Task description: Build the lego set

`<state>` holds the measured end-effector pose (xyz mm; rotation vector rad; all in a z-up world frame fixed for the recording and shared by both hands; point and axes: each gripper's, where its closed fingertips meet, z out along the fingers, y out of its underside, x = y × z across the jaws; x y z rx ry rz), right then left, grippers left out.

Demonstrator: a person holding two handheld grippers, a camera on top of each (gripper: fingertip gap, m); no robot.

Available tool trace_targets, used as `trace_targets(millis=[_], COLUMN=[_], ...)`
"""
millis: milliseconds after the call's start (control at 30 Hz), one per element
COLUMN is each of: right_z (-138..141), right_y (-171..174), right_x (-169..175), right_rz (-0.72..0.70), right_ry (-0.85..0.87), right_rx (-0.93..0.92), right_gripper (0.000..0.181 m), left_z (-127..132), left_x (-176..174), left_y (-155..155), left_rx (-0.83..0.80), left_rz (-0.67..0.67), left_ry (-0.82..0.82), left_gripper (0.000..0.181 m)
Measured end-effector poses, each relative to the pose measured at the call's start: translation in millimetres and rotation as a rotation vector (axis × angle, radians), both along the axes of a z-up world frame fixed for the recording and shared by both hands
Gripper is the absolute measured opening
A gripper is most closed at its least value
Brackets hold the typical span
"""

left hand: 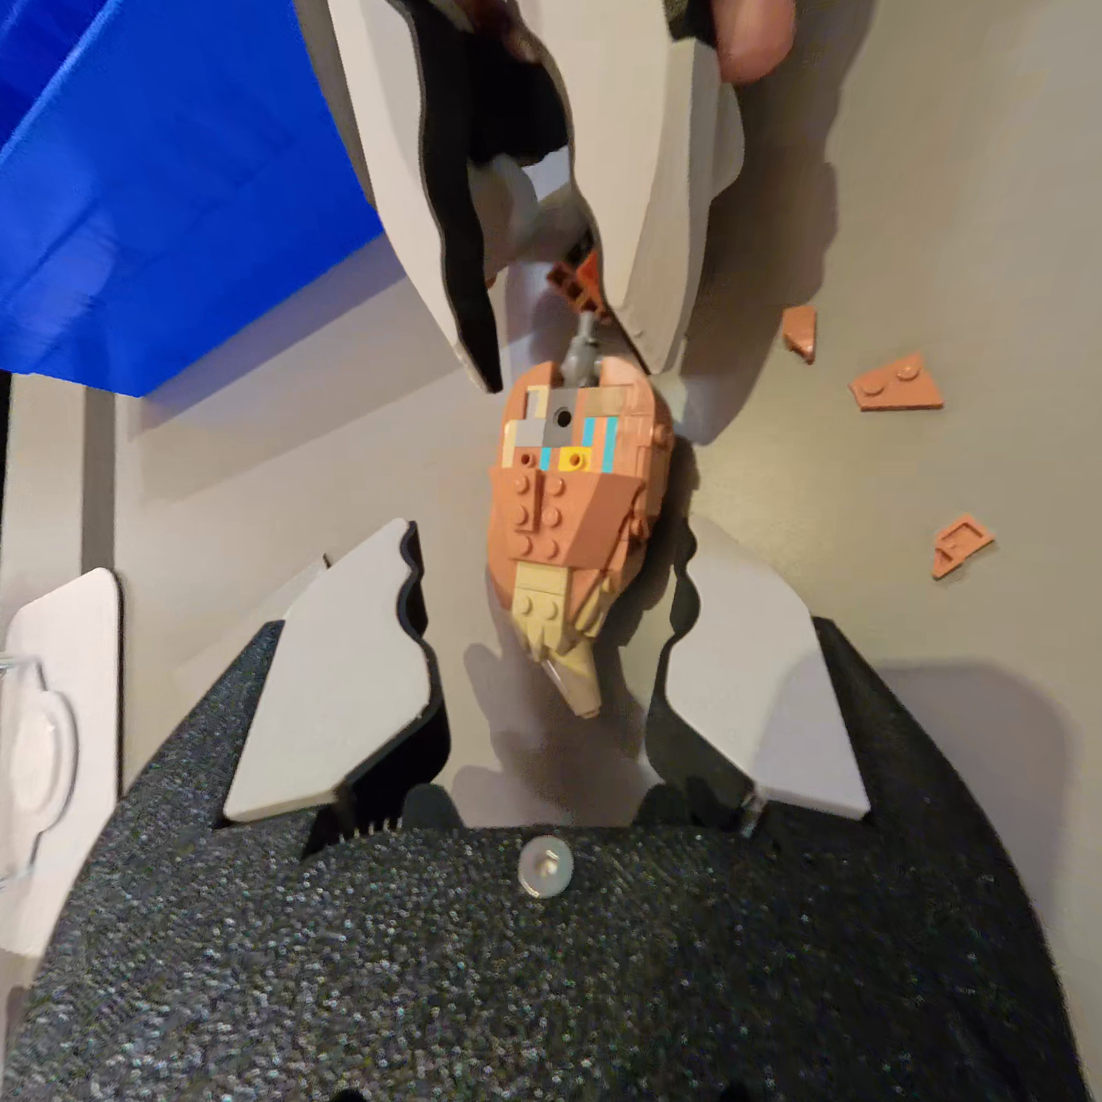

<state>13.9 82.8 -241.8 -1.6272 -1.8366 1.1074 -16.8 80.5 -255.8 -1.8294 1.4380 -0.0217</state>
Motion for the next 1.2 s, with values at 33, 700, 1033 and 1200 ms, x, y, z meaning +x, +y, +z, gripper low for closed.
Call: trace_targets(millis=[33, 700, 1033, 1200], right_z=[-1, -21, -26, -5], right_y=[1, 5, 6, 7], right_x=[2, 81, 60, 56], right_rz=[-0.002, -0.244, -0.315, -0.213], right_ry=[-0.008, -0.155, -0.162, 0.023], right_rx=[0.009, 0.061, 0.136, 0.349], right_gripper=[0.057, 0.063, 0.051, 0.05], left_z=[0, 8, 52, 66], left_x=[1, 5, 41, 62], left_y=[-1, -9, -32, -47], left_rx=[-0.01, -0.129, -0.144, -0.301], left_rz=[-0.01, 0.028, 0.241, 0.382], left_ry=[-0.004, -0.042, -0.38, -0.648], left_gripper=[0.082, 0.083, 0.077, 0.07])
